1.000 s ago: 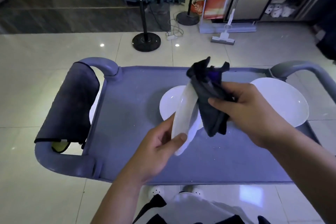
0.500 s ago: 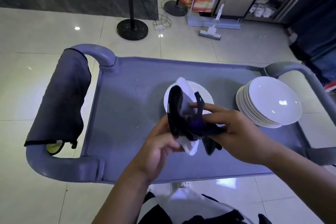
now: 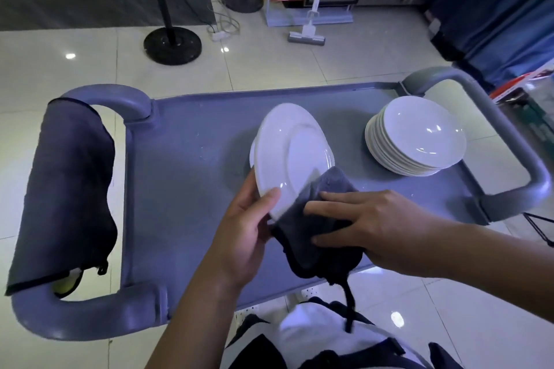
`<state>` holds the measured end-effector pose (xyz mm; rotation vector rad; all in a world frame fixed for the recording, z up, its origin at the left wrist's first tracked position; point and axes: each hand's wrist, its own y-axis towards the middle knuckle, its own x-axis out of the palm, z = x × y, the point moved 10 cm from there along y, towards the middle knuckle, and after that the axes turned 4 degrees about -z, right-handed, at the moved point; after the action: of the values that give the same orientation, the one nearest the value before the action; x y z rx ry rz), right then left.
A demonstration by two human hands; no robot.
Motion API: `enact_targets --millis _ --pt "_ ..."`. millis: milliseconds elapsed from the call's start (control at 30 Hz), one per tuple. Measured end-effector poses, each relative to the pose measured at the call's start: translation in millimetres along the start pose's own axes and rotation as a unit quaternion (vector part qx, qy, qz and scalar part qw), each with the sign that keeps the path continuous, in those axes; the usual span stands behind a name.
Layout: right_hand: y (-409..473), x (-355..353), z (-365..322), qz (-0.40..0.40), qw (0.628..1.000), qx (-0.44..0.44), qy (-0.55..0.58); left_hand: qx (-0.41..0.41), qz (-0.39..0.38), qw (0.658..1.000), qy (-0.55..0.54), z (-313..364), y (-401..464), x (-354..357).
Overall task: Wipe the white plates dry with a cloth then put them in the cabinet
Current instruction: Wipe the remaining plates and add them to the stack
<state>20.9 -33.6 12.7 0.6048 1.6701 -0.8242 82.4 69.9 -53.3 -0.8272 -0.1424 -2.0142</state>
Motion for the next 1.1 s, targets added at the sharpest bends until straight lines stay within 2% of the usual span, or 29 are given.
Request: enact_targets --millis 133,200,233,267,333,400,433,467,500,600,667,700,800,900,967,1100 --pt "-12 6 17 0.03 0.999 0.036 0.026 0.001 0.002 1.0 -0.014 4 7 -6" --pt "-27 17 42 0.061 0.987 0.098 0.108 0.002 0.003 0.999 -0.041 4 8 -13" --pt "-36 22 58 0.078 0.967 0.154 0.186 0.005 0.002 0.998 -0.055 5 8 -17" --pt "-47 28 74 0.098 0.931 0.219 0.275 0.009 0.0 0.998 -0.066 7 7 -20" --pt "-69 44 98 0.128 0.827 0.335 0.434 0.021 -0.008 0.997 -0.076 10 3 -26" --pt "-91 53 115 0.186 0.708 0.414 0.541 0.02 -0.011 0.996 -0.092 10 -1 -28" --pt "-98 50 118 0.219 0.668 0.433 0.565 0.02 -0.007 0.995 -0.102 9 -2 -29" --pt "-100 35 120 0.25 0.666 0.436 0.551 0.022 -0.004 0.994 -0.109 9 -3 -28" --pt "-99 14 121 0.284 0.693 0.43 0.504 0.026 -0.003 0.994 -0.109 9 -4 -25" --pt "-68 -59 99 0.344 0.803 0.351 0.339 0.038 -0.005 0.996 -0.081 11 -4 -10" --pt "-35 -85 73 0.343 0.868 0.275 0.233 0.036 -0.001 0.997 -0.064 11 -3 4" --pt "-19 -87 64 0.336 0.889 0.255 0.179 0.037 0.0 0.997 -0.062 11 -2 8" --pt "4 -73 60 0.311 0.908 0.254 0.116 0.055 -0.001 0.997 -0.057 15 -5 22" --pt "7 -61 55 0.296 0.912 0.247 0.142 0.065 0.018 0.997 -0.046 16 -7 25" --pt "4 -57 44 0.3 0.916 0.214 0.155 0.077 0.033 0.996 -0.039 17 -5 24" --pt "-8 -40 29 0.255 0.934 0.128 0.214 0.109 0.062 0.992 -0.035 24 -4 14"
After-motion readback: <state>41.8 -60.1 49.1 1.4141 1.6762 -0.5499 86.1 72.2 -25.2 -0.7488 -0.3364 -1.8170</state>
